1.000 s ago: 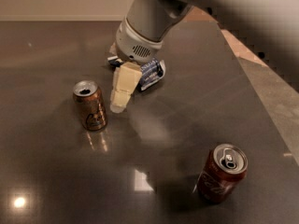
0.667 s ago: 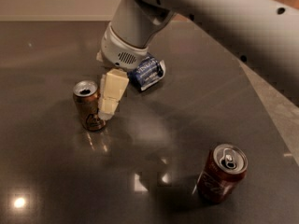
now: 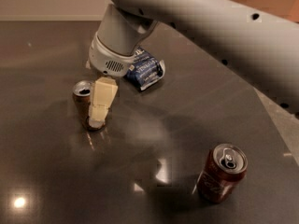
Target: Pick orange can
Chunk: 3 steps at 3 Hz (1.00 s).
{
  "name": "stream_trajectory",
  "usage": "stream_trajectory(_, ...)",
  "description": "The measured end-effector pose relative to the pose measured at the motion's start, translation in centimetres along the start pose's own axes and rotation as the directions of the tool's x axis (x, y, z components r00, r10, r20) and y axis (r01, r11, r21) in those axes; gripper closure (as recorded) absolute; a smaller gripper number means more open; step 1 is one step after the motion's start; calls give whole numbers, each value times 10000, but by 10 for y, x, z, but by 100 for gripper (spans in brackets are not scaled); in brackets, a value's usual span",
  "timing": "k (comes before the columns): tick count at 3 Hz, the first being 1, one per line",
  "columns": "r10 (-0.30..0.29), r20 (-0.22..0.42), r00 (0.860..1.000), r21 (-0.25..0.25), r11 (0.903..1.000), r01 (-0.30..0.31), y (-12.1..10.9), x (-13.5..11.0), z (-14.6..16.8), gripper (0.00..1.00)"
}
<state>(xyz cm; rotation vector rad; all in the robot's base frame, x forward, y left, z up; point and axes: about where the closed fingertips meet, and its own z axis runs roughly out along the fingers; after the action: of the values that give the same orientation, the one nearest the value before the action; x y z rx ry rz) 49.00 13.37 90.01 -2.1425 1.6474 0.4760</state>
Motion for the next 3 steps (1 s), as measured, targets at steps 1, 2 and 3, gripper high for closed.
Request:
stream_trajectory(1, -34, 28, 10000, -156, 9999, 35, 1, -2, 4, 18)
stream_trajectory(2, -47, 94, 9999, -248, 9997, 49, 1, -1, 4, 41)
stream_trajectory(3, -20, 208, 9998, -304, 9995, 26, 0, -1, 0, 64)
